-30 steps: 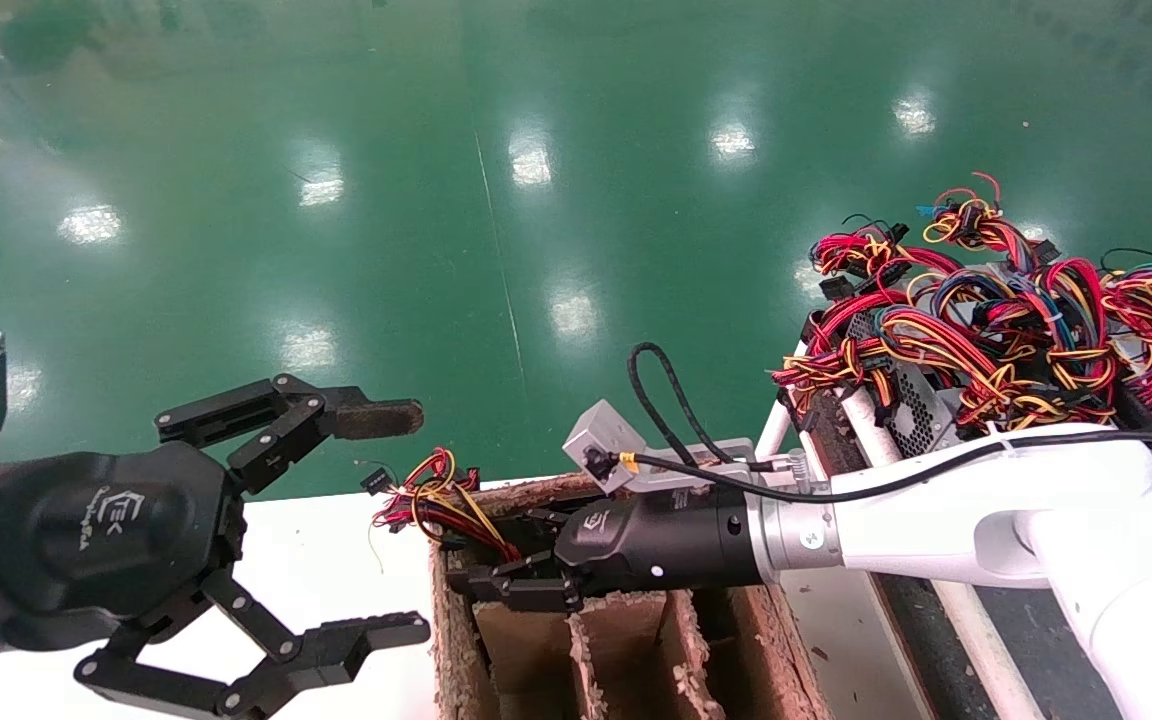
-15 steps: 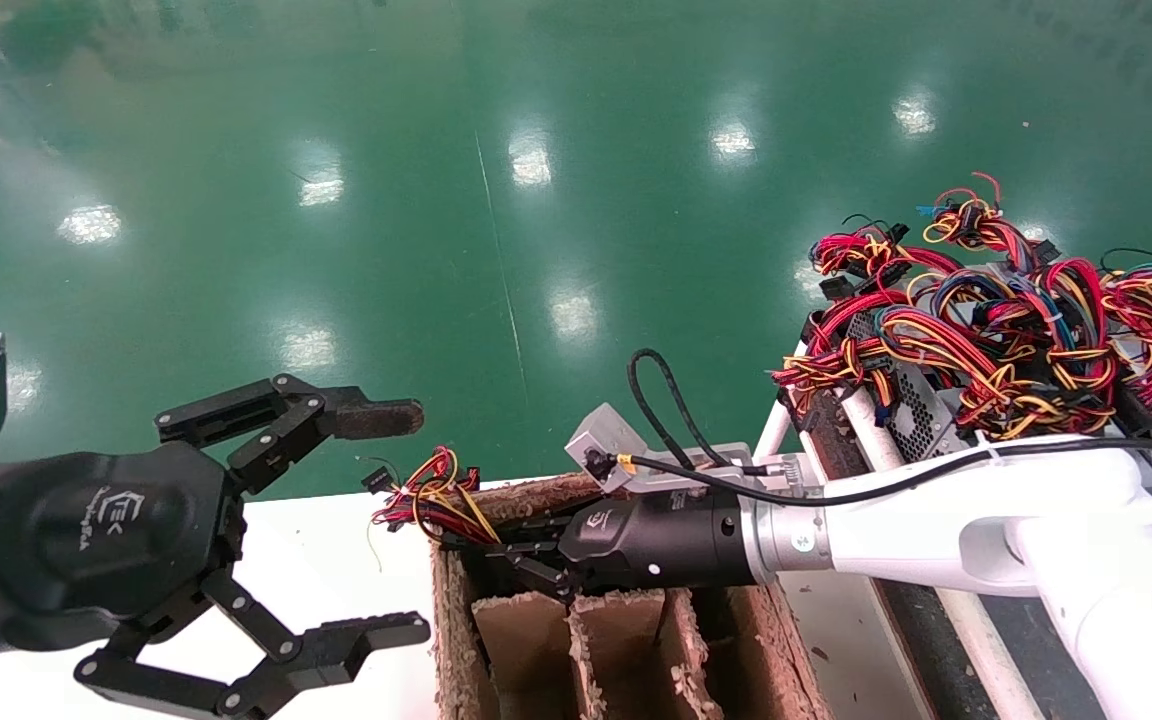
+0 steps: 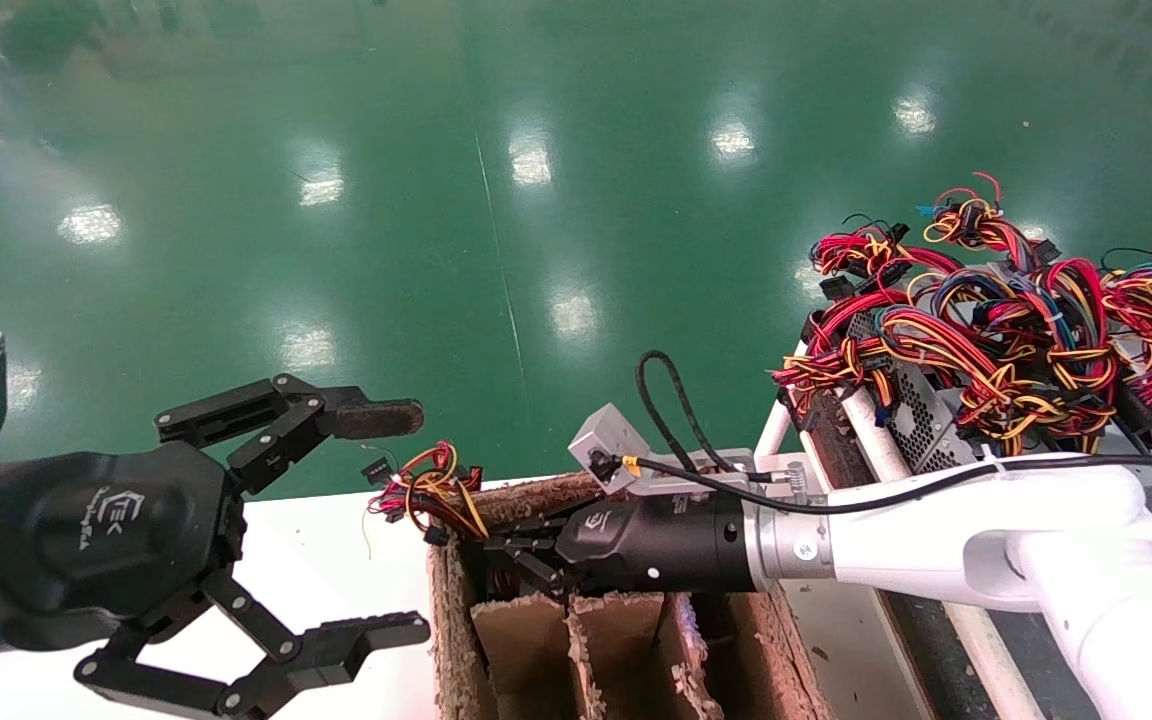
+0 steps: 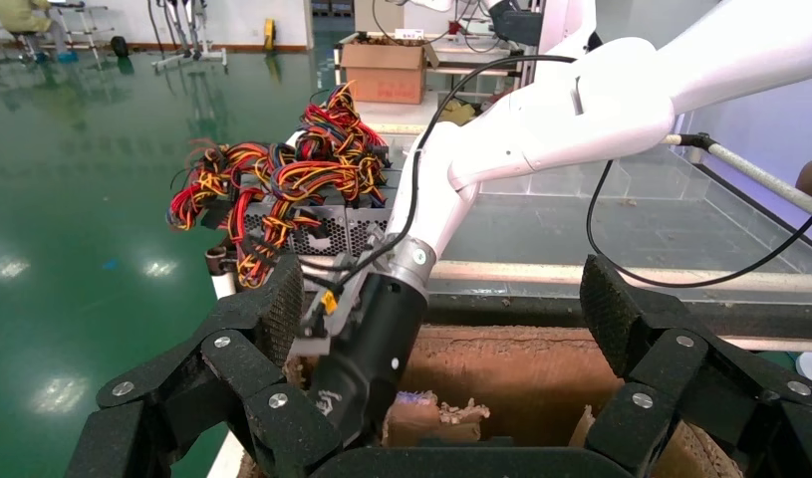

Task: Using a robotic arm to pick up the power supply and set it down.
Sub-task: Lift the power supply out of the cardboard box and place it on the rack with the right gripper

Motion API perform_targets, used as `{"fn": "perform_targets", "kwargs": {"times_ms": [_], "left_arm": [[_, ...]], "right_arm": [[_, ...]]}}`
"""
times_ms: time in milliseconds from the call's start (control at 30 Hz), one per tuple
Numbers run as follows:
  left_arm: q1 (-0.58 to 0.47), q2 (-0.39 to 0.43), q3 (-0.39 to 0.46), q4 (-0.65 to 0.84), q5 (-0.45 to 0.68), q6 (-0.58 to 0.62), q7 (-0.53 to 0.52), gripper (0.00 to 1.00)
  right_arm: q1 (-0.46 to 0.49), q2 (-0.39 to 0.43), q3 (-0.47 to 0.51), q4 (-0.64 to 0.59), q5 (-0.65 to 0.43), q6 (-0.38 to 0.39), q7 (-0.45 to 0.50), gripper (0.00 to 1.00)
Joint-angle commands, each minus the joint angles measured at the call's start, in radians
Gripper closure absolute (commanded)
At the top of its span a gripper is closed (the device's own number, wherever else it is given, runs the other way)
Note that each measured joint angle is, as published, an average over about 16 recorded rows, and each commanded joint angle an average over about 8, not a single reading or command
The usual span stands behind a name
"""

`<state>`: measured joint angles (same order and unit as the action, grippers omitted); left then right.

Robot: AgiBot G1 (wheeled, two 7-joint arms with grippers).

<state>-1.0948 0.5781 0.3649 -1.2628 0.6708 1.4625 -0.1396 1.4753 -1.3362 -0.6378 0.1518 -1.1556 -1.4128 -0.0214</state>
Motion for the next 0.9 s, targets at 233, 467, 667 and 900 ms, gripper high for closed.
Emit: {"fn": "perform_targets", "kwargs": {"times_ms": [233, 467, 667, 900], "left_arm": [[0.000, 0.000, 0.000, 0.000, 0.000, 0.000, 0.000, 0.00], [0.000, 0.000, 0.000, 0.000, 0.000, 0.000, 0.000, 0.00], [0.000, 0.000, 0.000, 0.000, 0.000, 0.000, 0.000, 0.00], [0.000, 0.000, 0.000, 0.000, 0.000, 0.000, 0.000, 0.00]], "right_arm": [[0.024, 0.026, 0.029, -0.019, 0.052, -0.070, -0.023, 1.00], [0.064, 0.073, 0.062, -0.026, 0.102, -0.141, -0.048, 1.00], [0.085, 0.147, 0.096, 0.037, 0.173, -0.179, -0.039, 1.00], [0.075, 0.287, 0.115, 0.241, 0.294, -0.185, 0.051, 1.00]]}}
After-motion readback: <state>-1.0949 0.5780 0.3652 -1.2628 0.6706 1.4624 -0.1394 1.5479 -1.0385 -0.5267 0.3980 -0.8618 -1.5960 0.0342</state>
